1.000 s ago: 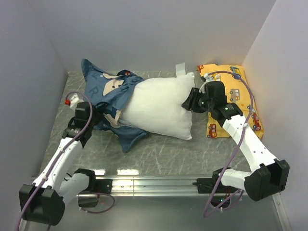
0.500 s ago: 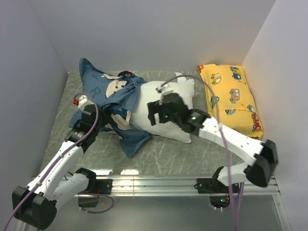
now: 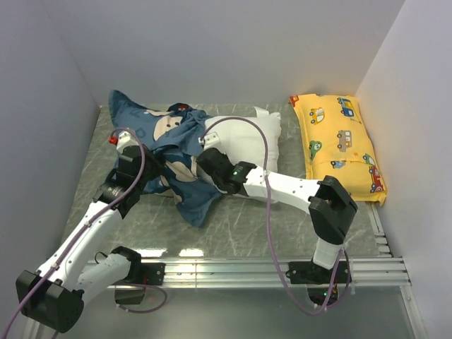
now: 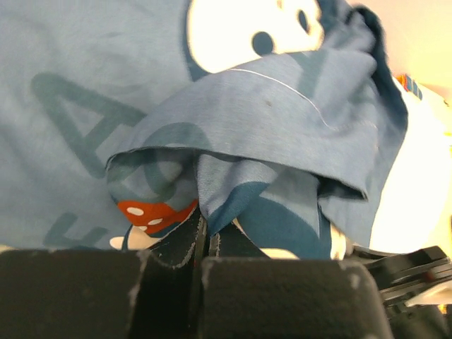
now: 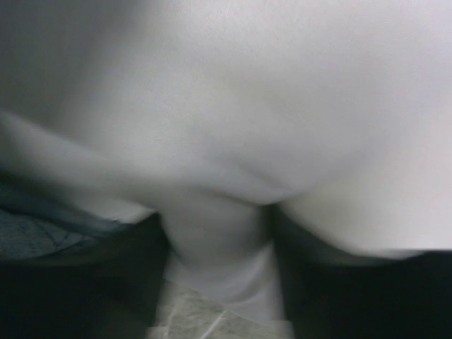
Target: Remove the pillowcase from the pillow
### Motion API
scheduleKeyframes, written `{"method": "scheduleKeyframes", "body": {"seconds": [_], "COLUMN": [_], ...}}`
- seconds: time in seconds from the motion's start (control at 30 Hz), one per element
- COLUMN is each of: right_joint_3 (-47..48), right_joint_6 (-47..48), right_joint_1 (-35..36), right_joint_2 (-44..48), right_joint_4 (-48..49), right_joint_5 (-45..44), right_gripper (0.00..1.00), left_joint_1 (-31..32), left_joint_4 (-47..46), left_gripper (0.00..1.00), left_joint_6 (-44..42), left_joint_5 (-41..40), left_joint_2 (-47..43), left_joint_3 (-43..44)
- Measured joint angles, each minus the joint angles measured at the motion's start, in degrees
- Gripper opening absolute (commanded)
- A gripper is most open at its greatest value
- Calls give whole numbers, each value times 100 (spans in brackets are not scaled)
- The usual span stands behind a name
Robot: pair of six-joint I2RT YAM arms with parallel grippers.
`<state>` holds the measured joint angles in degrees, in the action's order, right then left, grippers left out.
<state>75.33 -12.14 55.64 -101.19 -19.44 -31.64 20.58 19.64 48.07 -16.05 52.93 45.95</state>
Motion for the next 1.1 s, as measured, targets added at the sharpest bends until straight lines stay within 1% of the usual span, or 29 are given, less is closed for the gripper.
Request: {"method": "scheduleKeyframes", "body": {"seconds": [0.07, 0.17, 0.23, 0.27, 0.3, 0.37, 0.4, 0.5, 0.57, 0.67, 0.83, 0.93, 1.1], "right_joint_3": [247, 710, 1069, 1259, 1515, 2103, 2332, 2942, 3067, 2905, 2430, 2284, 2035], "right_joint_6": [-50, -81, -94, -105, -109, -131, -140, -195, -247, -343, -496, -654, -1156], "right_joint_1": [-2, -15, -61, -92, -129, -223, -271, -503, -728, -1165, -1803, -2216, -3001], "right_joint_2": [-20, 2, 63, 116, 151, 205, 234, 378, 514, 719, 721, 566, 125], "right_joint_4": [-162, -649, -1049, -1268, -1534, -2015, -2168, -2553, -2704, -2806, -2767, -2566, -1707], "right_joint_5": [-52, 74, 343, 527, 723, 1121, 1270, 1740, 2031, 2570, 3322, 3899, 5263], "right_gripper": [6, 2, 2, 0, 0, 0, 0, 0, 0, 0, 0, 0, 0], "left_joint_1": [0, 0, 0, 0, 0, -2, -2, 0, 4, 4, 15, 15, 15], "left_joint_4": [7, 70, 149, 195, 227, 284, 317, 431, 485, 568, 981, 1113, 1281], "left_gripper": [1, 1, 8, 13, 27, 47, 63, 79, 82, 83, 81, 80, 84], "left_joint_6": [-70, -205, -332, -396, -461, -629, -719, -933, -1021, -1108, -1038, -811, -323], "left_joint_5": [44, 122, 151, 179, 195, 275, 313, 468, 505, 474, 151, -107, -398], "left_joint_2": [50, 162, 273, 334, 393, 511, 586, 763, 776, 647, 184, -151, -686], "left_joint_3": [101, 321, 538, 675, 802, 1115, 1316, 2031, 2393, 2743, 2815, 2518, 1386]}}
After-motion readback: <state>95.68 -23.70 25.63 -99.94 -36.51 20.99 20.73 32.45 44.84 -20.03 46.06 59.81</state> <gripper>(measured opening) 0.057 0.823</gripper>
